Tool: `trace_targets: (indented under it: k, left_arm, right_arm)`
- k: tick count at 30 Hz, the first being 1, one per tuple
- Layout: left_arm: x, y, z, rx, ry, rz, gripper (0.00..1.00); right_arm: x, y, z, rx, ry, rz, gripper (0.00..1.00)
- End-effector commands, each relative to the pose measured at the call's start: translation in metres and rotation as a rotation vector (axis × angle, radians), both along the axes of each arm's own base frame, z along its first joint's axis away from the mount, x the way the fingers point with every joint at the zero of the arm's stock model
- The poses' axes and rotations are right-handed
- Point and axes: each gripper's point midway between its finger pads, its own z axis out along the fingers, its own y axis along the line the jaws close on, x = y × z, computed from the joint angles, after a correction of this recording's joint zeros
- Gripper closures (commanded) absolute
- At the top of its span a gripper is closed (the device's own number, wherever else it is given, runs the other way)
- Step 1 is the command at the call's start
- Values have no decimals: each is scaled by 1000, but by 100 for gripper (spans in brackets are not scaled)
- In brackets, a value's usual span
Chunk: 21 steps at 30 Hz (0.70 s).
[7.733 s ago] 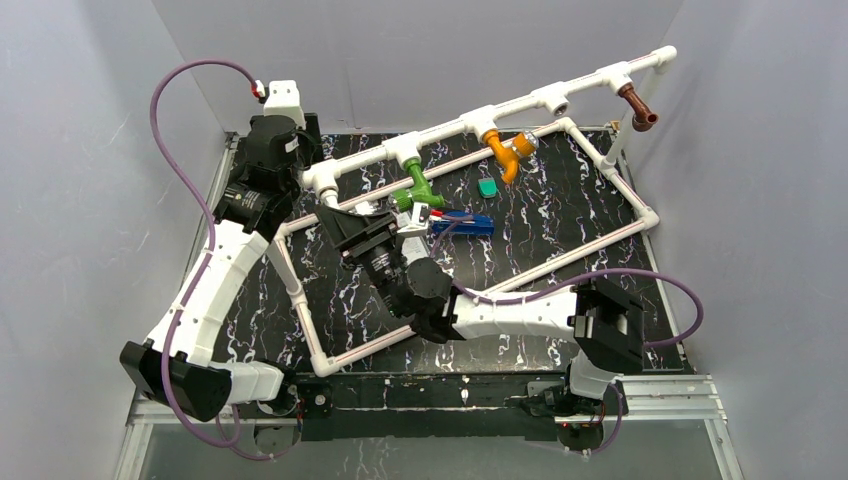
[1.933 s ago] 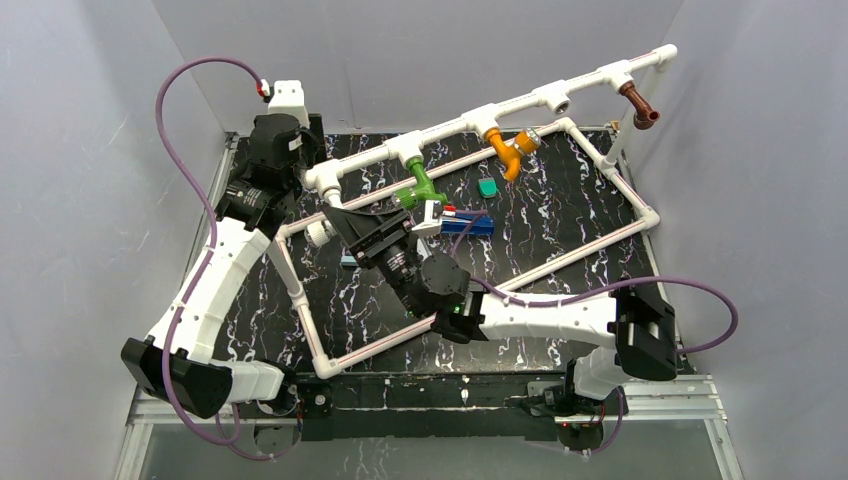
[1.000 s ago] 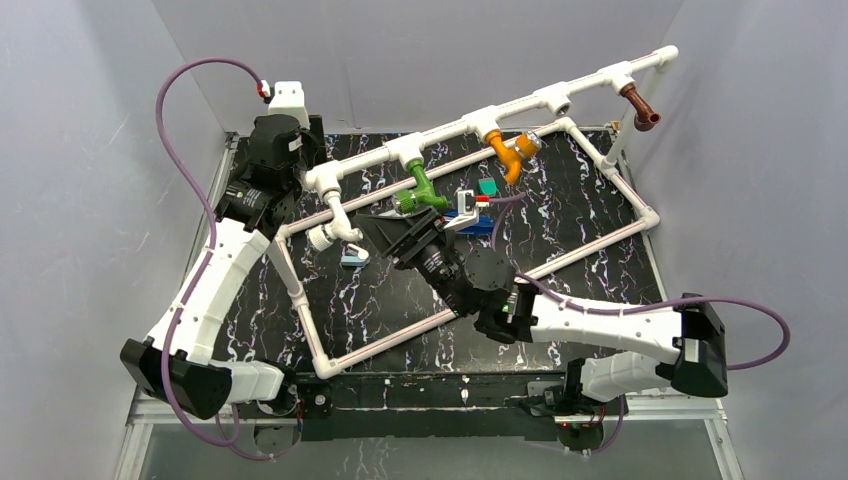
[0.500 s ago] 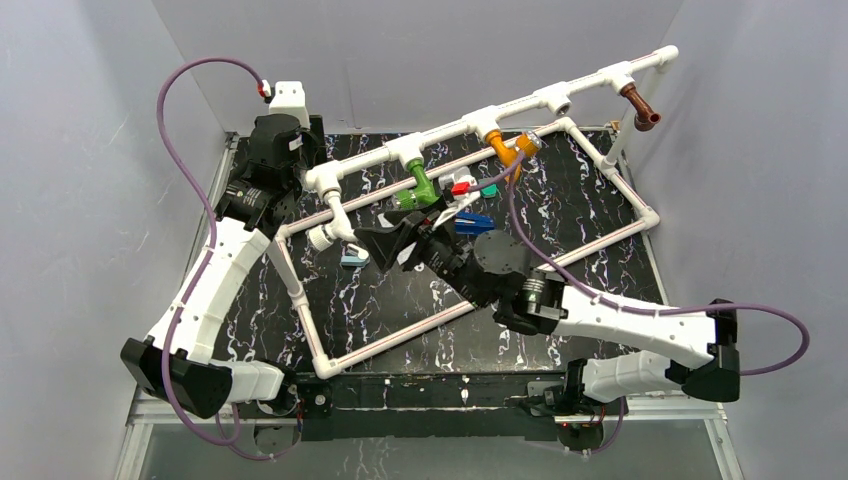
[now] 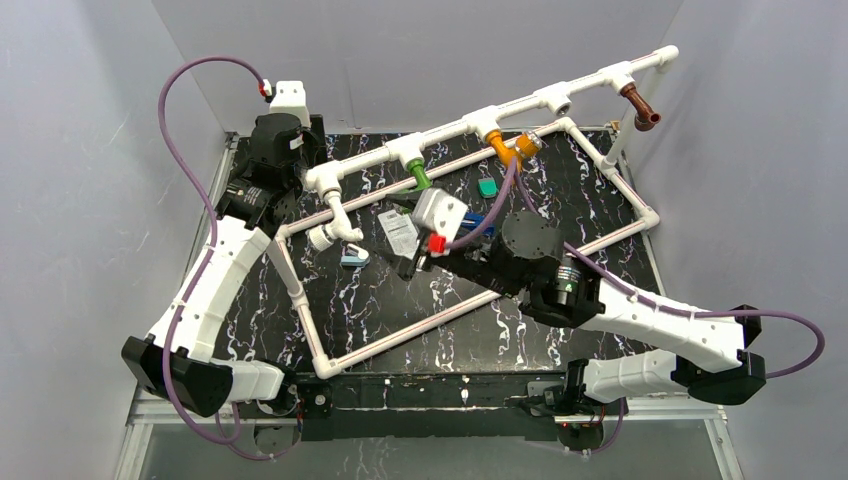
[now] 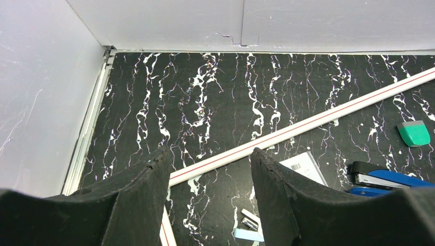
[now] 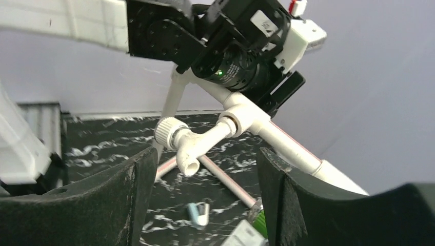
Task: Install the water faucets
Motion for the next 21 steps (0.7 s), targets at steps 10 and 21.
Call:
trace_targets:
  k: [10,21]
  left_arm:
    - [-39,-18,-117,146,414,-113,44]
    - [-40,-17,-115,147,409,-111,44]
  right_arm:
    - [-3,17,-11,-352,-827,25,19]
    - [18,48,-52,-654,-1111,-118,17]
